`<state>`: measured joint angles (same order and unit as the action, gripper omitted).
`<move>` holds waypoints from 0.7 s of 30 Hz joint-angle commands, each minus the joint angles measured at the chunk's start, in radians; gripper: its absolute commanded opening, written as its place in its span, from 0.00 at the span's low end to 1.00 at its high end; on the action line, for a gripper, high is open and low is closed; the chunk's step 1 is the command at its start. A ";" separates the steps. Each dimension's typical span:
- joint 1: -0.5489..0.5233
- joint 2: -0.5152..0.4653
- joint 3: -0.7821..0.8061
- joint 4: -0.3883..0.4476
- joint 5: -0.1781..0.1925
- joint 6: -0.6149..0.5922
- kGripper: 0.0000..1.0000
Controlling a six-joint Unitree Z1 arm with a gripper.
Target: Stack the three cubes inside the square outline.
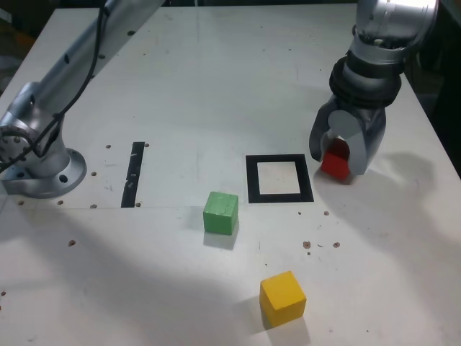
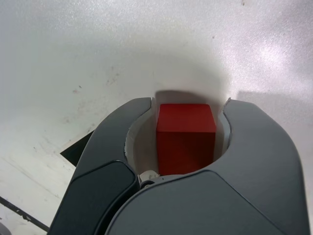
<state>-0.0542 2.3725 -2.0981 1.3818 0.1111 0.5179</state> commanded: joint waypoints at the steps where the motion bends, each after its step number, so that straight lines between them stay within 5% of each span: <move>1: -0.001 -0.010 -0.007 0.009 -0.005 -0.006 0.14; 12: -0.001 -0.196 0.164 0.012 0.069 -0.245 0.13; 21: 0.003 -0.344 0.501 -0.214 0.013 -0.427 0.13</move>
<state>-0.0549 2.0335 -1.6608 1.1689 0.1253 0.0927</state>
